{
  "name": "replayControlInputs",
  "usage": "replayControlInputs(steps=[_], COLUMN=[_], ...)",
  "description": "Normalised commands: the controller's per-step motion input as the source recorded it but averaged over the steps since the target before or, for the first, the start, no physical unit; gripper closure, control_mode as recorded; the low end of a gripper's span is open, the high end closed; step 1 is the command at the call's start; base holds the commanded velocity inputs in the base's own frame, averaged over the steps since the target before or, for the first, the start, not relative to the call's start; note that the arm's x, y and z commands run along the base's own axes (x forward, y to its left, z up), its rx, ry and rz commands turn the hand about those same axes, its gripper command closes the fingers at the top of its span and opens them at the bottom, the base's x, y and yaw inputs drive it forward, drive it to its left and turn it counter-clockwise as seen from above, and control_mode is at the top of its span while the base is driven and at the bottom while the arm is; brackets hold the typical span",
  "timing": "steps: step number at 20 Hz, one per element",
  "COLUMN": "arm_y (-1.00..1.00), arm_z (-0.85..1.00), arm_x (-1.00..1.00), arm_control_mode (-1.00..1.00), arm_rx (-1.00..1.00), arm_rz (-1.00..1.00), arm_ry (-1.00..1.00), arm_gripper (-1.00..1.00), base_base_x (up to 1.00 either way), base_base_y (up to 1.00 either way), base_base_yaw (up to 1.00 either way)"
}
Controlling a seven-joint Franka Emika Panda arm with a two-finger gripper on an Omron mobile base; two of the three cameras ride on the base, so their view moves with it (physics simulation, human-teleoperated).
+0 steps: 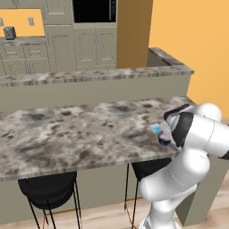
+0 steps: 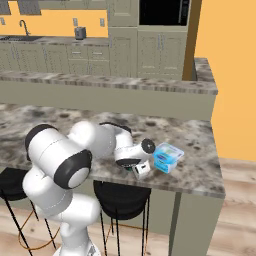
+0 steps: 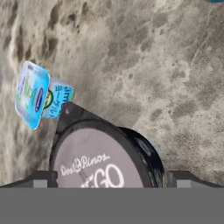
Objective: Stack the yogurt containers by placing the smaller containers on top of the larger containers.
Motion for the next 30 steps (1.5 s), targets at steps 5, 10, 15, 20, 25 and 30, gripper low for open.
replayControlInputs(steps=[5,10,15,20,25,30], arm_y=[0.16,0.00,-0.02,0.00,0.03,0.06], arm_z=[-0.12,-0.14,-0.02,0.16,0.75,1.00], arm_x=[0.33,0.03,-0.26,-0.55,-0.43,-0.36], arm_control_mode=[-1.00,-1.00,-1.00,-1.00,-1.00,-1.00], arm_rx=[0.00,0.00,0.01,0.01,0.00,0.00], arm_rz=[-0.01,0.00,-0.01,-0.15,-0.23,-0.25], arm_ry=[0.01,0.00,-0.01,-0.01,0.05,0.17], arm_gripper=[1.00,1.00,1.00,1.00,1.00,1.00], base_base_x=[0.00,0.00,0.00,0.00,0.00,0.00], base_base_y=[0.00,0.00,0.00,0.00,0.00,0.00], base_base_yaw=[0.00,0.00,0.00,0.00,0.00,0.00])
